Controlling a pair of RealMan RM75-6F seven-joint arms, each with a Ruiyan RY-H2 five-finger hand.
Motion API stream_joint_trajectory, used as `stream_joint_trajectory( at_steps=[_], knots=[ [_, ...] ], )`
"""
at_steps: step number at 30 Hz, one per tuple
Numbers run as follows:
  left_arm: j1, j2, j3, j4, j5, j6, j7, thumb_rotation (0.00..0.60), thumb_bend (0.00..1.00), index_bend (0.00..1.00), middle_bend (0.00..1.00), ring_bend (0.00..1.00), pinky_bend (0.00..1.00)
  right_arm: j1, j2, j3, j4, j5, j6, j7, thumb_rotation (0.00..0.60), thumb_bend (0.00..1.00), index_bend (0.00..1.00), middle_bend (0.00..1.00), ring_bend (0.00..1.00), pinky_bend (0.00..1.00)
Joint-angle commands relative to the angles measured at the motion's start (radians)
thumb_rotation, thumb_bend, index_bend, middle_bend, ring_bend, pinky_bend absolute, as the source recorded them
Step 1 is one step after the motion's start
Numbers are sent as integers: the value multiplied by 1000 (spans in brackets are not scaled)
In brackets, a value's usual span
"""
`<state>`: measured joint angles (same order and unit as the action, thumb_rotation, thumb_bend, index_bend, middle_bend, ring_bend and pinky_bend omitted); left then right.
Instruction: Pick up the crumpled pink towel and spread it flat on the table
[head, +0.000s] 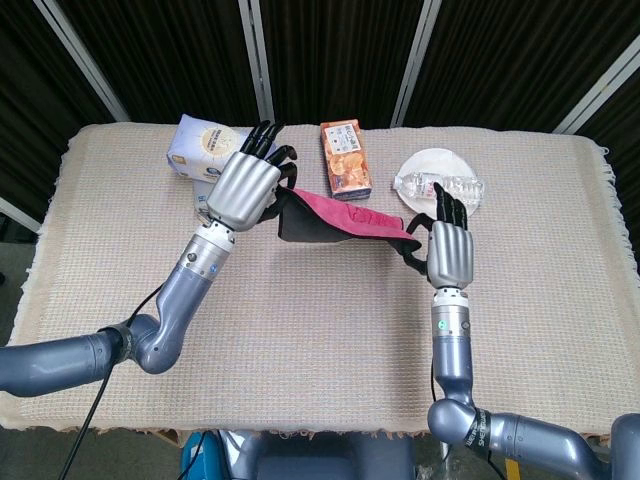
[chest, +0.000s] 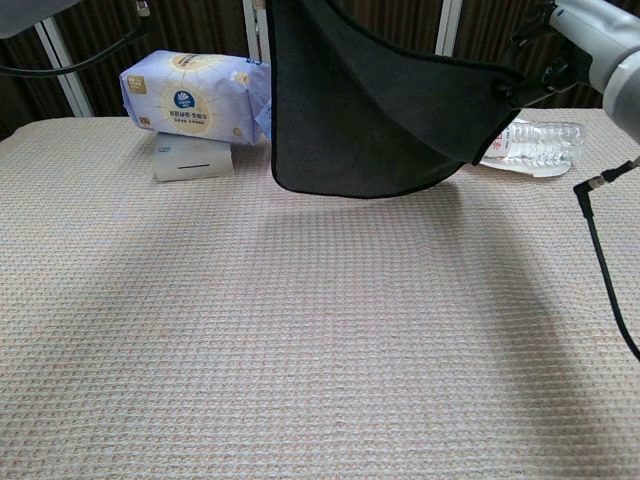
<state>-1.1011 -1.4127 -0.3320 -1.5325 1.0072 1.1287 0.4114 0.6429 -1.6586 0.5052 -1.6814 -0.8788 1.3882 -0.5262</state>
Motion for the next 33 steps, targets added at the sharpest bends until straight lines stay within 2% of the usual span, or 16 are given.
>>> stream_joint_trajectory(
  at_steps=[1, 10, 18, 33],
  knots=[
    [13, 2, 3, -3, 2, 4, -7, 600, 484, 543, 298, 11, 29, 23, -3, 15, 11, 8, -6, -13, 600, 560, 597, 31, 0, 0],
    [45, -13, 17, 10, 9, 3, -20, 600, 484, 540, 298, 10, 29, 81, -20, 36, 68, 20, -20, -23, 600, 560, 612, 37, 0, 0],
    [53, -30, 8, 50, 15, -6, -32, 600, 484, 537, 298, 10, 29, 122, -21, 72, 112, 29, -18, -13, 600, 560, 612, 37, 0, 0],
    [40, -64, -53, 108, 7, -3, -53, 600, 484, 535, 300, 11, 29, 157, 7, 102, 103, 17, 18, -5, 600, 560, 612, 37, 0, 0]
  ],
)
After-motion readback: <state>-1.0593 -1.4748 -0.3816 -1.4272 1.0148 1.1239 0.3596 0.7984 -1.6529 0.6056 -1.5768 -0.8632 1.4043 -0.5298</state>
